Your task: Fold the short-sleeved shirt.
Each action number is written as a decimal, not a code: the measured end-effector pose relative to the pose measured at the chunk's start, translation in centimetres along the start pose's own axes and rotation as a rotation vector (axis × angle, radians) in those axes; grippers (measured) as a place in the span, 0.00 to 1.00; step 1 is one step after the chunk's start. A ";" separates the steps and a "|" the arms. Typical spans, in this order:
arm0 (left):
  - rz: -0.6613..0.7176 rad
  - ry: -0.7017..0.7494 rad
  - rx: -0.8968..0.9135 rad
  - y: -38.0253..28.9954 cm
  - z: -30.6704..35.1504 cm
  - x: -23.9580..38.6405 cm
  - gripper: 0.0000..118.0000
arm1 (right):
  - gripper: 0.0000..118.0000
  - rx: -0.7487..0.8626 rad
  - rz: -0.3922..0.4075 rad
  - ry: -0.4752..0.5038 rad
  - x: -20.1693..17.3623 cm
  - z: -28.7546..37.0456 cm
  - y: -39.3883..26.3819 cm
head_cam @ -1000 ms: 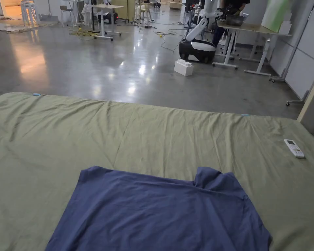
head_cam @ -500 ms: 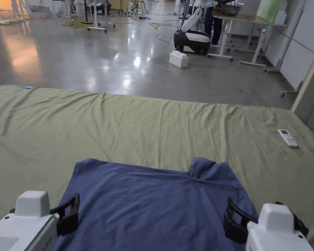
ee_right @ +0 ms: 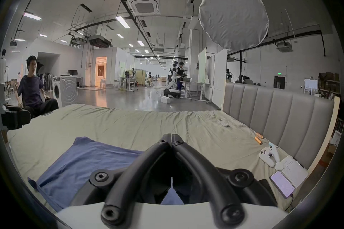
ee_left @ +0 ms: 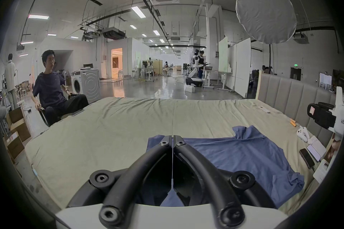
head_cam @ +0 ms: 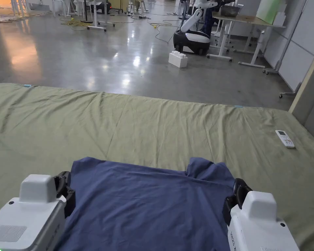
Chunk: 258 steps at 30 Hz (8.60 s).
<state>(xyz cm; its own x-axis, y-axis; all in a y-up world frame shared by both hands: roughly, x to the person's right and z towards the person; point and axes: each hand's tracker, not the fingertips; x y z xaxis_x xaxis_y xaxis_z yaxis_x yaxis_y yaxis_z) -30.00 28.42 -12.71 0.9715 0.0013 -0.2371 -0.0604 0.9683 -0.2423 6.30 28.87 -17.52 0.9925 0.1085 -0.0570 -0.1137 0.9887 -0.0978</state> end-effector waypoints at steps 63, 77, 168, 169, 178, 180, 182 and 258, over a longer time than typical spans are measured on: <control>0.052 0.014 -0.780 -12.7 -2.7 -9.7 0.07 | 0.52 -0.955 -0.014 0.004 9.7 1.4 -12.0; 0.061 0.018 -0.786 -14.0 -2.6 -9.5 0.07 | 0.08 -1.021 -0.039 0.063 8.7 -0.4 -15.5; -0.009 0.020 -0.348 -6.0 -6.2 -5.9 0.02 | 0.00 -0.003 0.058 -0.025 2.0 -0.5 -1.6; -0.022 0.029 -0.398 -6.4 -6.9 -6.0 0.02 | 0.00 -0.023 0.054 -0.022 2.1 -0.7 -1.8; -0.035 0.014 -0.669 -8.8 -14.4 -7.7 0.43 | 0.00 -0.115 0.043 -0.056 3.3 -1.5 -3.8; -0.025 0.008 -0.714 -9.2 -15.7 -7.8 0.59 | 0.00 -0.132 0.050 -0.065 3.5 -1.6 -4.2; -0.001 0.034 -0.748 -9.7 -16.6 -7.9 0.59 | 0.00 -0.147 0.048 -0.069 3.8 -1.7 -4.6; 0.126 -0.079 -0.628 -5.8 -11.7 -9.5 0.05 | 0.03 -0.705 0.062 0.051 10.6 -9.5 -7.1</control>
<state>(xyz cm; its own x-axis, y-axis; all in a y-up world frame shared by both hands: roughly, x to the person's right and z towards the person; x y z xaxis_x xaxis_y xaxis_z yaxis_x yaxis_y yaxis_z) -41.59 19.86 -20.04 0.9606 0.1474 -0.2356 -0.2749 0.6292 -0.7270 17.15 22.02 -26.87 0.9818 0.1402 -0.1280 -0.1893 0.6765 -0.7117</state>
